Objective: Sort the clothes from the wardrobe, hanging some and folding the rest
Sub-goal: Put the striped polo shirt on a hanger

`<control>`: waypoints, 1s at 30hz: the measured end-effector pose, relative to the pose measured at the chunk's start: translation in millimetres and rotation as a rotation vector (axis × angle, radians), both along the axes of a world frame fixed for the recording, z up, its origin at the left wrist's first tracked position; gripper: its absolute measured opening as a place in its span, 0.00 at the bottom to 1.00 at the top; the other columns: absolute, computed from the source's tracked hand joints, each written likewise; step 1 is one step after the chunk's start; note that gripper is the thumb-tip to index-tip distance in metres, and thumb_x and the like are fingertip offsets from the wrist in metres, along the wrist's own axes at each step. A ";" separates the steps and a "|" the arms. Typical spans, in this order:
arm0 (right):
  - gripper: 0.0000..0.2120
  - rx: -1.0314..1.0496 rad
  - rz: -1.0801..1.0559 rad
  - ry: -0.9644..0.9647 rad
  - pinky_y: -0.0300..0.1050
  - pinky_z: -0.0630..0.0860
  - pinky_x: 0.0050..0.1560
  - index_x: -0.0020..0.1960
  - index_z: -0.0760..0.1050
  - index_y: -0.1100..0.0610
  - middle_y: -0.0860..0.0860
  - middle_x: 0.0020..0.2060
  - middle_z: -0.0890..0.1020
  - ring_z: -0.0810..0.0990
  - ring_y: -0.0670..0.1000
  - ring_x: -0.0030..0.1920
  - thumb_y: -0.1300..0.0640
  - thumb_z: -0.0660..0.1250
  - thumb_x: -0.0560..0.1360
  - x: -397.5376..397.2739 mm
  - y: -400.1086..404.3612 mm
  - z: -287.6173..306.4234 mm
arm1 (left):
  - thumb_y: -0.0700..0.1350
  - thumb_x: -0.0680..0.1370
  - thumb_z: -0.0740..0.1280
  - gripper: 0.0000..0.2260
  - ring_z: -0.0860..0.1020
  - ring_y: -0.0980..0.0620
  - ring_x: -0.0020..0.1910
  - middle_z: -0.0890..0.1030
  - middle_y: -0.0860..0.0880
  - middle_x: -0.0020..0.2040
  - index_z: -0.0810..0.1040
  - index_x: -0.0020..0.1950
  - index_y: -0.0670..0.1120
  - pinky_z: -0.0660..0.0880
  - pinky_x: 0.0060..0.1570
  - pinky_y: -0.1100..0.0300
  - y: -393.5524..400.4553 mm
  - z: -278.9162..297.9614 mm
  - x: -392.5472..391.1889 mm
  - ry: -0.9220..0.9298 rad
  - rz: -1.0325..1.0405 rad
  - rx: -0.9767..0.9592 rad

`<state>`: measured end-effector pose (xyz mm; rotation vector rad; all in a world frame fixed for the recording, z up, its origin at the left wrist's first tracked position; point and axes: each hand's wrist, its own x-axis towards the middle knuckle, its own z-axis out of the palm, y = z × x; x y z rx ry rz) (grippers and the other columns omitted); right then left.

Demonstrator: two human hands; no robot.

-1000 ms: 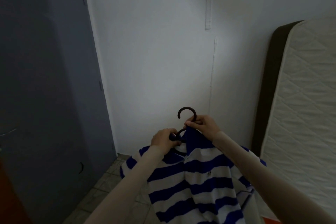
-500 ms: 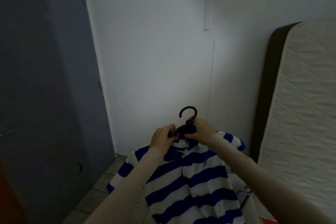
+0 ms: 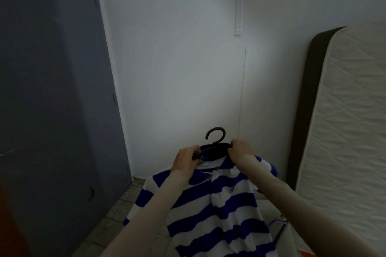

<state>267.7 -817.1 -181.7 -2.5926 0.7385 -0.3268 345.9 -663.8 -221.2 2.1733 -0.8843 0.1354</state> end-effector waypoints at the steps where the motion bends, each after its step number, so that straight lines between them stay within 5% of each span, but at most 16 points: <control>1: 0.13 0.034 -0.021 0.015 0.41 0.68 0.43 0.57 0.73 0.66 0.60 0.53 0.77 0.77 0.57 0.52 0.61 0.55 0.80 -1.6 -0.8 1.6 | 0.33 0.74 0.68 0.09 0.75 0.52 0.44 0.80 0.44 0.45 0.72 0.40 0.45 0.70 0.40 0.63 0.7 0.5 0.6 -0.007 0.005 0.004; 5: 0.13 0.401 -0.125 -0.023 0.42 0.70 0.37 0.37 0.67 0.61 0.56 0.36 0.72 0.71 0.52 0.36 0.65 0.54 0.80 -0.6 -10.7 2.9 | 0.35 0.74 0.69 0.05 0.76 0.50 0.45 0.80 0.44 0.47 0.76 0.42 0.44 0.72 0.44 0.60 5.6 2.1 3.5 -0.040 0.025 0.027; 9: 0.13 0.990 -0.199 -0.196 0.42 0.73 0.49 0.38 0.66 0.60 0.56 0.36 0.69 0.69 0.53 0.35 0.71 0.52 0.77 0.7 -14.9 -0.3 | 0.34 0.74 0.69 0.05 0.75 0.50 0.45 0.79 0.43 0.47 0.75 0.42 0.43 0.72 0.44 0.61 9.9 3.5 5.2 -0.037 0.058 0.019; 11: 0.11 1.248 -0.236 -0.241 0.43 0.76 0.42 0.43 0.66 0.62 0.56 0.36 0.69 0.68 0.55 0.35 0.73 0.49 0.76 -1.6 -14.9 -2.4 | 0.34 0.73 0.69 0.08 0.74 0.51 0.44 0.79 0.42 0.47 0.73 0.40 0.44 0.70 0.42 0.62 12.3 4.0 6.2 -0.033 0.057 0.016; 15: 0.11 1.342 -0.275 -0.276 0.44 0.68 0.34 0.37 0.64 0.59 0.55 0.34 0.69 0.68 0.54 0.34 0.71 0.51 0.74 -5.3 -16.1 -3.1 | 0.33 0.72 0.69 0.10 0.75 0.50 0.44 0.80 0.41 0.47 0.71 0.39 0.44 0.72 0.45 0.60 14.7 2.9 9.9 -0.043 0.061 0.027; 19: 0.07 1.388 -0.244 -0.313 0.48 0.68 0.34 0.42 0.67 0.60 0.56 0.38 0.74 0.71 0.55 0.37 0.67 0.53 0.74 -10.0 -12.5 3.2 | 0.34 0.73 0.70 0.09 0.78 0.47 0.48 0.81 0.42 0.48 0.72 0.40 0.45 0.74 0.48 0.59 14.8 1.2 11.7 -0.036 0.079 0.032; 22: 0.07 1.288 -0.183 -0.285 0.45 0.69 0.35 0.50 0.70 0.61 0.57 0.44 0.76 0.73 0.55 0.43 0.58 0.61 0.75 -8.3 -8.9 5.7 | 0.33 0.73 0.69 0.09 0.77 0.48 0.47 0.81 0.42 0.48 0.73 0.41 0.45 0.73 0.48 0.59 13.5 0.1 10.9 -0.028 0.093 0.000; 26: 0.16 0.358 -0.002 -0.126 0.42 0.71 0.45 0.56 0.75 0.60 0.56 0.51 0.78 0.74 0.53 0.48 0.49 0.63 0.77 -2.6 -18.2 7.1 | 0.32 0.73 0.68 0.09 0.75 0.52 0.44 0.79 0.45 0.44 0.74 0.41 0.44 0.70 0.42 0.63 8.3 3.4 3.9 -0.072 0.033 -0.022; 30: 0.19 -0.049 0.036 0.128 0.43 0.70 0.53 0.45 0.77 0.56 0.54 0.47 0.78 0.75 0.54 0.50 0.40 0.61 0.76 -0.9 -19.3 16.0 | 0.31 0.74 0.67 0.06 0.75 0.51 0.44 0.80 0.42 0.45 0.77 0.42 0.42 0.73 0.45 0.58 5.1 3.0 -2.1 -0.142 -0.056 -0.009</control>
